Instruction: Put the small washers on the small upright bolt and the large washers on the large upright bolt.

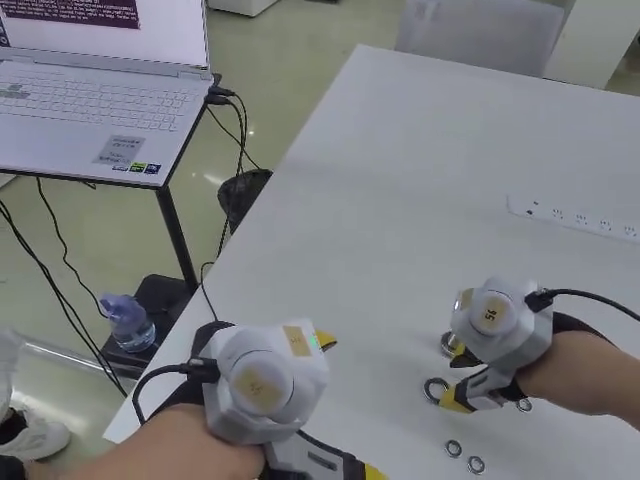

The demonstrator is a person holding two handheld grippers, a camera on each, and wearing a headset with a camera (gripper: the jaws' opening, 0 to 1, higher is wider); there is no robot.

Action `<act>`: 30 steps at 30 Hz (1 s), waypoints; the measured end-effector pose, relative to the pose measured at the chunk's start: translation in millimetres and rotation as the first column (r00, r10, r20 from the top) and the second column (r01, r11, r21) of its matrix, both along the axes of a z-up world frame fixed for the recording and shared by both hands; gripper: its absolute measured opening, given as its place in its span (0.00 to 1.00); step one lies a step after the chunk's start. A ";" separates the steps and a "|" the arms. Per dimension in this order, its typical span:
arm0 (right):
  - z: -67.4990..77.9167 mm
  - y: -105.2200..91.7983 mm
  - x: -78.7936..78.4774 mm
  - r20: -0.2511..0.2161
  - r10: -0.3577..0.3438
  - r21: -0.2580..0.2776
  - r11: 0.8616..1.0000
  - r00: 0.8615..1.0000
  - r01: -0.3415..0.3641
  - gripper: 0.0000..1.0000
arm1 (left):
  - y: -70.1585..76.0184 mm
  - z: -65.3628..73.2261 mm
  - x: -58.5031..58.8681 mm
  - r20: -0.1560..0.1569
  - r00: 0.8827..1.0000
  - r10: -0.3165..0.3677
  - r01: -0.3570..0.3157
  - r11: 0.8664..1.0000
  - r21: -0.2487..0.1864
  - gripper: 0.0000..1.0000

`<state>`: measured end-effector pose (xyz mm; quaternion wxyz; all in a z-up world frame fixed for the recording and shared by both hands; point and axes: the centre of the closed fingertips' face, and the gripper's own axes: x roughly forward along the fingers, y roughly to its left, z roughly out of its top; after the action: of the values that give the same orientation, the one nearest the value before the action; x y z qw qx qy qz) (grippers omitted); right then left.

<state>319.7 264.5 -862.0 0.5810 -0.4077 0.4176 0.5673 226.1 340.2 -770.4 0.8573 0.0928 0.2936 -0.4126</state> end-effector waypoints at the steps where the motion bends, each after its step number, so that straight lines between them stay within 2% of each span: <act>1: -0.6 0.6 0.0 0.001 -0.002 0.002 1.000 1.000 0.002 0.35 | 0.3 -0.2 0.1 0.001 1.000 0.000 0.000 1.000 0.001 0.94; 14: -18.7 0.8 0.8 -0.017 -0.016 -0.022 1.000 1.000 0.016 0.34 | 4.1 -1.9 -2.2 -0.002 1.000 -0.008 0.008 1.000 0.013 0.91; 17: -17.3 2.4 3.2 -0.011 -0.024 -0.016 1.000 1.000 0.024 0.33 | 4.5 -2.5 -4.1 -0.005 1.000 -0.006 0.007 1.000 0.011 0.90; 20: -18.3 1.7 2.2 0.009 0.010 -0.029 1.000 1.000 -0.009 0.33 | 5.1 -4.9 -6.0 -0.011 1.000 -0.008 0.008 1.000 0.017 0.89; 28: -17.9 1.0 1.9 0.010 -0.003 -0.007 1.000 1.000 0.004 0.30 | 6.3 -7.0 -9.3 -0.015 1.000 -0.006 0.006 1.000 0.024 0.86; 30: -18.0 1.1 1.5 0.010 -0.003 -0.009 1.000 1.000 0.003 0.26 | 7.4 -7.6 -10.0 -0.016 1.000 -0.005 0.006 1.000 0.028 0.86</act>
<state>321.2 265.5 -880.0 0.5822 -0.4124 0.4176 0.5625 216.1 347.6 -778.1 0.8524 0.1023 0.3059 -0.4115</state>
